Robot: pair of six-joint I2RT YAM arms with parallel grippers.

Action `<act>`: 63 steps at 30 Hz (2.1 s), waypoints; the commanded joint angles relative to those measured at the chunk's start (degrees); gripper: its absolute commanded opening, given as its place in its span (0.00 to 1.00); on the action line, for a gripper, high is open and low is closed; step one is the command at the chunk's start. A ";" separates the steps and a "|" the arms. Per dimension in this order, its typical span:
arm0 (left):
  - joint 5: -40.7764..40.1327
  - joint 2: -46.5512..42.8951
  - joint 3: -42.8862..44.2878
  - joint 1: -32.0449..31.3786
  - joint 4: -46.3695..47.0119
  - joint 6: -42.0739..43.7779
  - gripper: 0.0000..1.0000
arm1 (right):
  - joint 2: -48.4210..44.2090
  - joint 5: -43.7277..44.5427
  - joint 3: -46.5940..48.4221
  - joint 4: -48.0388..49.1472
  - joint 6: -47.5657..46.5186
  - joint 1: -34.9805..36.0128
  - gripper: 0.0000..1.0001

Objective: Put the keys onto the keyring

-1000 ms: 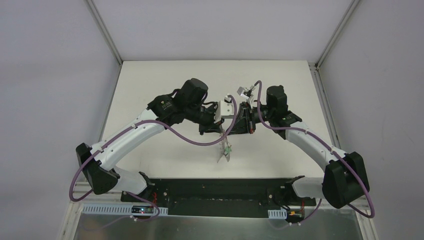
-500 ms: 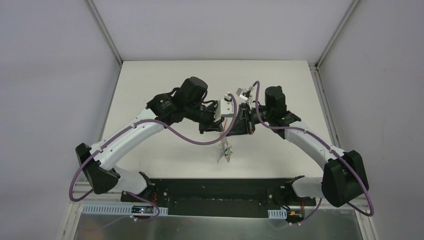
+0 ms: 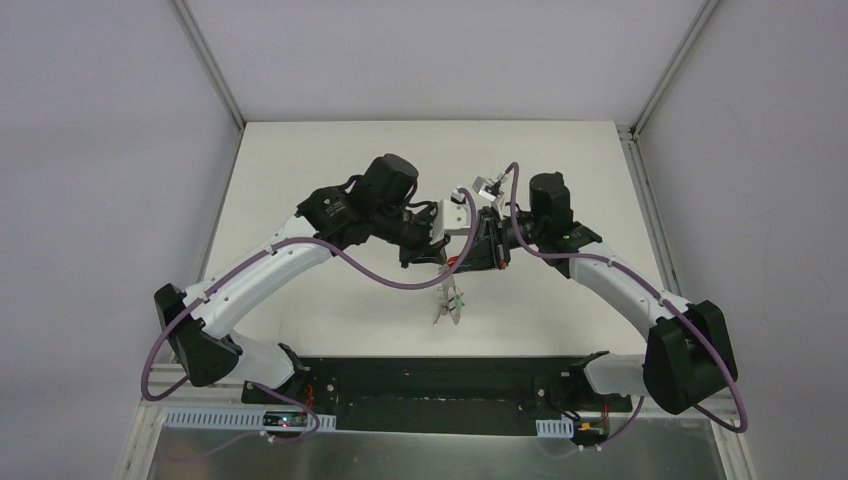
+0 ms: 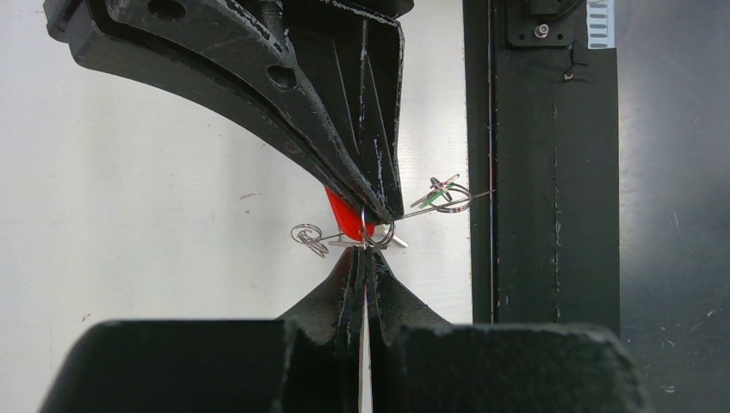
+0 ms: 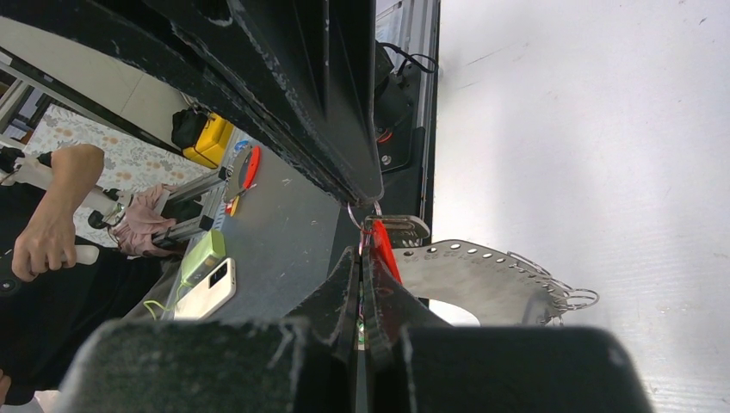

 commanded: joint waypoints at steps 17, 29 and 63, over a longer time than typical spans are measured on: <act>1.67 0.50 0.93 -1.12 -0.37 1.87 0.00 | -0.86 -3.92 1.79 1.61 -1.24 0.18 0.00; 1.95 0.26 0.35 -1.28 -1.43 3.68 0.00 | -0.95 -3.55 1.87 1.65 -1.16 0.15 0.00; 1.80 1.38 1.47 -2.26 -4.53 6.75 0.00 | -3.84 5.11 1.20 4.56 3.08 -2.03 0.00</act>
